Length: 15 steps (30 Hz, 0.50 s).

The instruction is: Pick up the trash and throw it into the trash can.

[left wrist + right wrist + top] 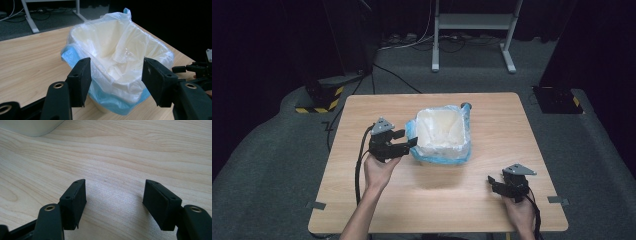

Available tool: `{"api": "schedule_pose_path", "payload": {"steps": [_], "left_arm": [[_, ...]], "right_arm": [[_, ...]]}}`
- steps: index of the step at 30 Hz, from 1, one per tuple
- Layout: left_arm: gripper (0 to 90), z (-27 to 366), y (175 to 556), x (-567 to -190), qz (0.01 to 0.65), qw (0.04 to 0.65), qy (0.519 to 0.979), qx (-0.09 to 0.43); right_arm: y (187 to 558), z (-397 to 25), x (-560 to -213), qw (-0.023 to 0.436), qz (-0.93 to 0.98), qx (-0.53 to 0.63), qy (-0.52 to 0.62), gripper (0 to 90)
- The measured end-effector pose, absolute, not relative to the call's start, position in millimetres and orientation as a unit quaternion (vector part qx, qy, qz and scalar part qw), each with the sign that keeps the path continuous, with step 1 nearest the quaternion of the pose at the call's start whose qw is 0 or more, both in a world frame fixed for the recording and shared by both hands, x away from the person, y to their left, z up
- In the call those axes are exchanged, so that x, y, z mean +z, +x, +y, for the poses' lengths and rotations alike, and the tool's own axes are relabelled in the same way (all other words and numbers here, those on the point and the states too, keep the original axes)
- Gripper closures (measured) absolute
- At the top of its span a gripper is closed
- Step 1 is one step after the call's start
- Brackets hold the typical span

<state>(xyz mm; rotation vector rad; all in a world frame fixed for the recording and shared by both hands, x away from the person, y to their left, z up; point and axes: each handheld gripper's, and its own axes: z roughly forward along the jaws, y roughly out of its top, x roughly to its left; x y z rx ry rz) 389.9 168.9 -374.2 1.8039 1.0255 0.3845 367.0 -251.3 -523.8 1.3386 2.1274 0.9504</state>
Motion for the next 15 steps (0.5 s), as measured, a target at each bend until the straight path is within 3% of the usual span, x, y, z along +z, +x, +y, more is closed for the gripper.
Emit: {"api": "schedule_pose_path", "payload": {"steps": [15], "left_arm": [[39.1,199.4,351.9,-398.6,0.45,0.486,0.735,0.146]], "right_arm": [[367.0,-251.2,-523.8,0.225,0.771,0.345,0.485,34.7]]}}
